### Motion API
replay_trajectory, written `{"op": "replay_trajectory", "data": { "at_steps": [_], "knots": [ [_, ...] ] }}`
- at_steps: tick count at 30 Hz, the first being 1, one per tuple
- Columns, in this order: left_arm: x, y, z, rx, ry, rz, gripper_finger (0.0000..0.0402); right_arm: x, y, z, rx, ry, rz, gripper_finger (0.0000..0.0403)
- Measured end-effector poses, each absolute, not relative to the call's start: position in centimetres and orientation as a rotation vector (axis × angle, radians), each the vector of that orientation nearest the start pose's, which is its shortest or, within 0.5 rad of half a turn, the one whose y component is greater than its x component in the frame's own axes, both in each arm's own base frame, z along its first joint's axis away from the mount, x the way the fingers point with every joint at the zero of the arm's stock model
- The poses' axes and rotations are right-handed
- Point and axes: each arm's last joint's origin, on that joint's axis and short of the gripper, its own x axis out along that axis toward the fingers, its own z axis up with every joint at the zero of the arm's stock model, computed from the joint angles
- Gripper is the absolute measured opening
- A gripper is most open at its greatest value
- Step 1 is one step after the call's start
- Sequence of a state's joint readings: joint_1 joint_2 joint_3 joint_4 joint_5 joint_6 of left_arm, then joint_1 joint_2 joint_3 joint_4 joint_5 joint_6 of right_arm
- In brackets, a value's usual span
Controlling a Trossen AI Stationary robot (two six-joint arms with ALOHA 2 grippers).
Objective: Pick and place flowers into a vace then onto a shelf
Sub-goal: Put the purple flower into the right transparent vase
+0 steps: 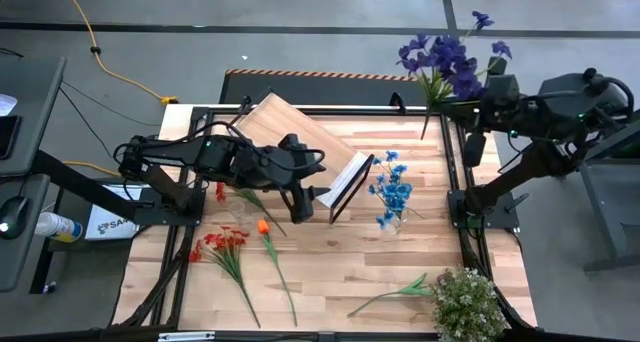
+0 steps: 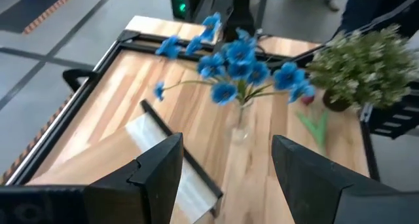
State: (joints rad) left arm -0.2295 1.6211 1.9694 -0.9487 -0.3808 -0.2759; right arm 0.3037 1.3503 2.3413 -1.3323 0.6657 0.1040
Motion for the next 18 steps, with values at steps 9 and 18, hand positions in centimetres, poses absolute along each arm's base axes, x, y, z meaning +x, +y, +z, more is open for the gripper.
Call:
{"op": "replay_trajectory", "data": {
  "at_steps": [9, 18],
  "knots": [
    [31.1, -6.0, 44.8, -0.094, 0.6, 0.299, 0.0266, 12.2, 2.6, 55.7, -0.027, 0.375, -0.389, 0.0],
    [30.6, -5.8, 44.3, -0.121, 0.647, 0.356, 0.0266, 11.9, 3.3, 54.6, 0.008, 0.443, -0.379, 0.0]
  ]
}}
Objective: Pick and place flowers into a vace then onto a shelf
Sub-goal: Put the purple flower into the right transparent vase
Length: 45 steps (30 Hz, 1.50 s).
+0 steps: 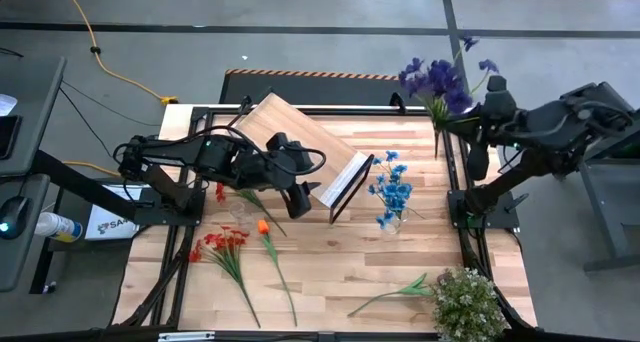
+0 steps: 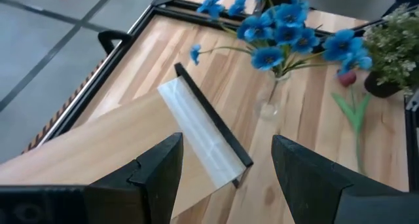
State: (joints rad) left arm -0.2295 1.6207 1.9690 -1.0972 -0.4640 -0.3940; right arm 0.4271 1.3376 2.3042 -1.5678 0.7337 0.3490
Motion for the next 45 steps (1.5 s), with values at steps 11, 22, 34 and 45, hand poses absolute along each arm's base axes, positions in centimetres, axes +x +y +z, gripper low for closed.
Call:
{"op": "replay_trajectory", "data": {
  "at_steps": [11, 22, 34, 45],
  "knots": [
    [30.0, -5.6, 43.7, -0.147, 0.714, 0.427, 0.0266, 12.2, 4.7, 48.8, 0.041, 0.553, -0.44, 0.0],
    [29.0, -5.3, 43.0, -0.159, 0.797, 0.526, 0.0266, 9.6, 5.3, 43.5, 0.188, 0.393, -0.461, 0.0],
    [28.4, -5.1, 42.7, -0.141, 0.846, 0.574, 0.0266, 9.7, 6.2, 36.9, 0.26, 0.207, -0.483, 0.0],
    [27.9, -4.9, 42.4, -0.135, 0.884, 0.607, 0.0266, 9.8, 6.4, 33.4, 0.338, 0.16, -0.438, 0.0]
  ]
}}
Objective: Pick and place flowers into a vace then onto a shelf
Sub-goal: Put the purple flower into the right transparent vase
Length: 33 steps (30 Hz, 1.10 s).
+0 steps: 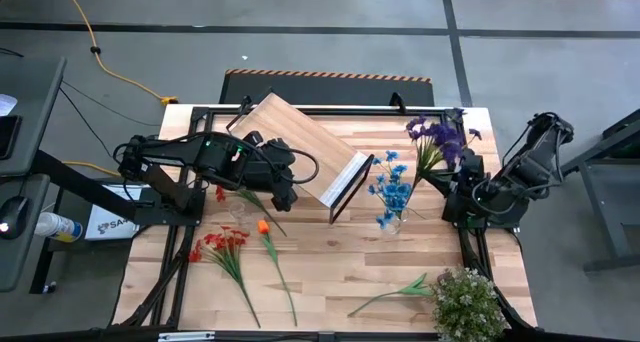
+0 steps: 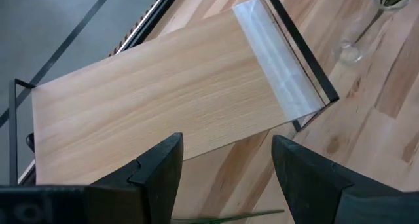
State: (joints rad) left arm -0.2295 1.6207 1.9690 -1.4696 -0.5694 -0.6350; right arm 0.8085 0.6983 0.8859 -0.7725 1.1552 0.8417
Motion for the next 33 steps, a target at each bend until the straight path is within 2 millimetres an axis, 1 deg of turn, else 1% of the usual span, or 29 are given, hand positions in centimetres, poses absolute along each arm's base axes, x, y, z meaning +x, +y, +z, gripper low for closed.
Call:
{"op": "replay_trajectory", "data": {
  "at_steps": [8, 17, 25, 33],
  "knots": [
    [27.9, -4.9, 42.4, -0.135, 0.888, 0.612, 0.0266, 10.0, 6.7, 32.7, 0.333, 0.194, -0.418, 0.0],
    [27.8, -4.9, 42.4, -0.151, 0.885, 0.621, 0.0266, 10.7, 7.4, 31.7, 0.262, 0.25, -0.445, 0.0],
    [27.7, -4.9, 42.3, -0.153, 0.892, 0.627, 0.0266, 11.1, 7.8, 31.2, 0.211, 0.254, -0.479, 0.0],
    [27.7, -4.9, 42.3, -0.152, 0.894, 0.628, 0.0266, 11.2, 7.9, 30.9, 0.197, 0.267, -0.491, 0.0]
  ]
}}
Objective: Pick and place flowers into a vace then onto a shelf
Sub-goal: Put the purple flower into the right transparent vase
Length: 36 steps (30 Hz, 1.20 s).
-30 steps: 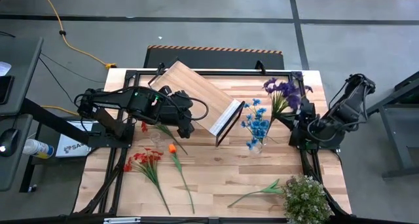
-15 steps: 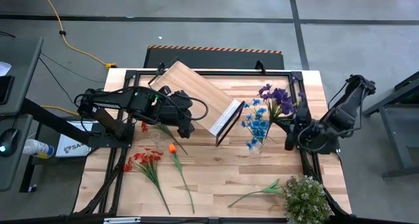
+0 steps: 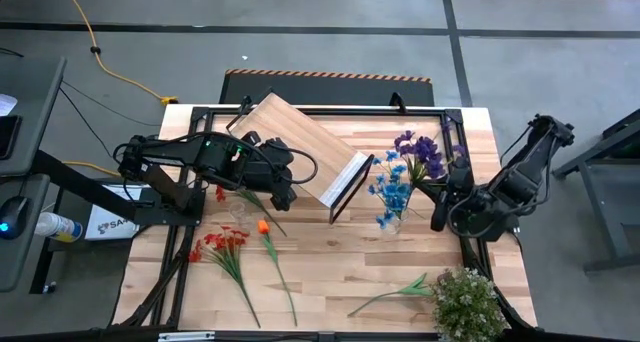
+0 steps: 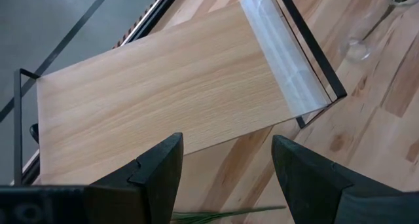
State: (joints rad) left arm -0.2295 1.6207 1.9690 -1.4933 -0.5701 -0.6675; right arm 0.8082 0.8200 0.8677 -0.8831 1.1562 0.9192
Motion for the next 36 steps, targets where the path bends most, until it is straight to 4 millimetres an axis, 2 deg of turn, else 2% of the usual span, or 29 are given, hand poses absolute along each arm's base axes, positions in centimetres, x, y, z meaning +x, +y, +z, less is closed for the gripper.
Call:
{"op": "replay_trajectory", "data": {
  "at_steps": [13, 27, 36],
  "knots": [
    [27.6, -4.9, 42.3, -0.147, 0.903, 0.629, 0.0266, 11.7, 8.4, 29.9, 0.123, 0.304, -0.535, 0.0],
    [26.6, -6.8, 42.1, -0.134, 0.902, 0.656, 0.0266, 11.9, 8.6, 29.4, 0.138, 0.35, -0.526, 0.0],
    [26.5, -7.1, 42.2, -0.147, 0.883, 0.666, 0.0266, 11.8, 8.6, 29.3, 0.164, 0.386, -0.512, 0.0]
  ]
}}
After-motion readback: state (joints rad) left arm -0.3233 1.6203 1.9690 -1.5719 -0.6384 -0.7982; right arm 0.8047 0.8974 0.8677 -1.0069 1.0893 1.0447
